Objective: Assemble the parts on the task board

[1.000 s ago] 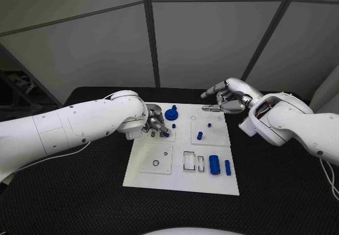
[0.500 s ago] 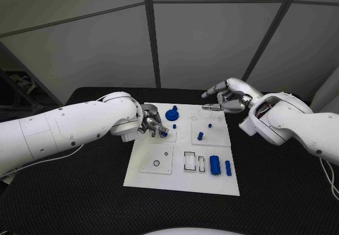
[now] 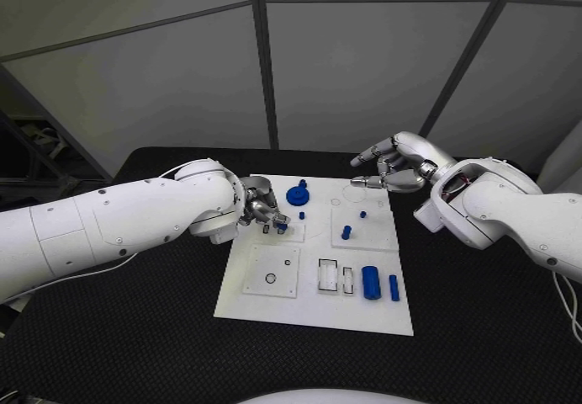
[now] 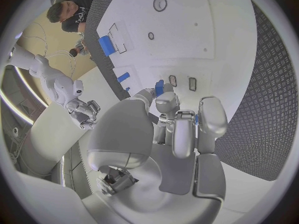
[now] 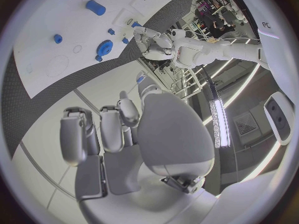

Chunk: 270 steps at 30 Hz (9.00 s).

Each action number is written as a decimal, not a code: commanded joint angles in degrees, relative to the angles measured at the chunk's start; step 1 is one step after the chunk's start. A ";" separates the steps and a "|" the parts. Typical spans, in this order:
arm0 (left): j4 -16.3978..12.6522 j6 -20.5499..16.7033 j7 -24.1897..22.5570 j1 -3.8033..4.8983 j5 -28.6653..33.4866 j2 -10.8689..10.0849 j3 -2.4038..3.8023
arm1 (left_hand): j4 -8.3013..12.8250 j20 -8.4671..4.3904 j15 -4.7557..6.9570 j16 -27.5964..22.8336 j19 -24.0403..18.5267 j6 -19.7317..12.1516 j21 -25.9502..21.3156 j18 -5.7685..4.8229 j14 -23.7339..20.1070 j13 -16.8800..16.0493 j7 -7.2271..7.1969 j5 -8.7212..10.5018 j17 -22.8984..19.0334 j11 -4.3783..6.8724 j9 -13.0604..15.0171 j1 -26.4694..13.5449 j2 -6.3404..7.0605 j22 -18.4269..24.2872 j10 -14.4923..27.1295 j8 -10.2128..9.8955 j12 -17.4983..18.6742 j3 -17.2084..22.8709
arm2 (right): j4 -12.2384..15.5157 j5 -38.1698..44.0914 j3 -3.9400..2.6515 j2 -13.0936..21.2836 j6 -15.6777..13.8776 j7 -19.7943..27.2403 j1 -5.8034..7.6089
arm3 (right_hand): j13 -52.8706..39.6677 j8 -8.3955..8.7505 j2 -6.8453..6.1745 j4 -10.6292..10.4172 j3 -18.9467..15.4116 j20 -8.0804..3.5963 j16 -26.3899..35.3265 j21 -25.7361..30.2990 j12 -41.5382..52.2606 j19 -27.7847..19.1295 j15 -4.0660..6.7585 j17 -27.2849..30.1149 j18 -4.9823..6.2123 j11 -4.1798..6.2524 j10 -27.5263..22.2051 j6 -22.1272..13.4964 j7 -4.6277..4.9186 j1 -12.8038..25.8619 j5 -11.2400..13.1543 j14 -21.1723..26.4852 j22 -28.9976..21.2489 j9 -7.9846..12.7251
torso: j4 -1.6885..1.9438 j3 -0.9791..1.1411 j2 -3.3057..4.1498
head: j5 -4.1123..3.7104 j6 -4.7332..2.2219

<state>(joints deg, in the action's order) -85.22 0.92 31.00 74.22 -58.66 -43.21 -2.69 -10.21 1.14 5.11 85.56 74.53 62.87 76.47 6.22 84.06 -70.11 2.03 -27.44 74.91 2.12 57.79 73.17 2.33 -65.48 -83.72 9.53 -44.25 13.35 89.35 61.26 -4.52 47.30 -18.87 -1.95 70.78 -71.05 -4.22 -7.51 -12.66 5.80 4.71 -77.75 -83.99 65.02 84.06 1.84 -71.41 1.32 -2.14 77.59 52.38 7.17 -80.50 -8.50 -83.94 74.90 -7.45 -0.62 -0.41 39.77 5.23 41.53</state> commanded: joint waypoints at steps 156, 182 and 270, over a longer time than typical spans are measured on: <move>3.41 6.06 3.67 -1.18 -6.60 3.77 -0.23 | 3.08 -1.02 1.41 3.43 2.95 7.00 2.07 -1.74 5.63 -5.13 -2.20 7.83 13.77 1.44 5.61 -11.80 3.38 -5.23 -4.29 -2.17 -6.29 8.43 | 1.06 0.93 -0.02 0.43 -0.30 -1.58 0.12 | 0.01 0.25 0.01 -0.98 -0.35 -0.44 0.27 0.38 0.35 1.23 0.28 -0.07 0.69 -0.07 0.34 0.54 -0.07 1.15 0.17 -1.96 7.79 0.11 | -0.09 0.05 -0.06 | -0.50 1.09; 3.58 2.96 3.56 -1.19 -6.60 3.45 -0.19 | -6.65 -1.06 1.45 3.37 3.09 8.66 1.80 -1.74 5.59 -5.36 -2.04 24.59 13.64 1.32 6.14 -14.19 5.09 -5.67 -4.24 -3.65 -6.31 -0.58 | 0.94 0.95 -0.02 0.50 -0.62 -1.47 0.12 | 0.17 0.29 -0.07 -1.19 -0.43 -0.45 0.61 0.70 0.16 1.01 0.28 0.38 0.78 -0.07 0.24 0.55 -0.07 1.30 0.15 -1.87 7.43 0.13 | -0.07 0.02 -0.07 | -0.61 0.69; 32.63 21.73 0.47 2.69 -5.90 15.08 3.74 | -6.36 0.79 -0.47 0.25 -0.76 1.75 -4.32 -0.28 4.61 4.36 0.65 24.67 9.79 -0.82 -8.51 -7.66 3.53 0.61 -0.10 -5.09 16.98 -6.01 | -0.23 0.80 -0.01 -0.20 -0.42 -1.42 0.11 | 0.27 0.37 -0.13 -1.61 -0.43 -0.46 1.09 1.21 0.11 0.71 0.29 0.86 0.92 -0.06 0.17 0.56 -0.08 1.29 -0.28 -1.73 6.92 0.20 | -0.12 0.04 -0.03 | 0.50 0.26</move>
<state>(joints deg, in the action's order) -52.49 20.90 31.50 76.86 -64.09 -28.21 1.04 -16.82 2.06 4.20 85.56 73.40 64.20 71.92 5.35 83.96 -65.81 2.75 -3.01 74.91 1.22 49.23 65.60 6.32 -64.91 -83.58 4.31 -27.41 7.20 89.01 62.04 -4.50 47.14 -19.19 -3.69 70.77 -70.79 -4.22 -7.60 -13.98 5.43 4.71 -77.02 -82.92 65.01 84.06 1.83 -70.50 1.31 -2.14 77.59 52.58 6.96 -79.53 -8.50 -83.94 74.90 -7.34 -0.68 -0.32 39.70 5.75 41.75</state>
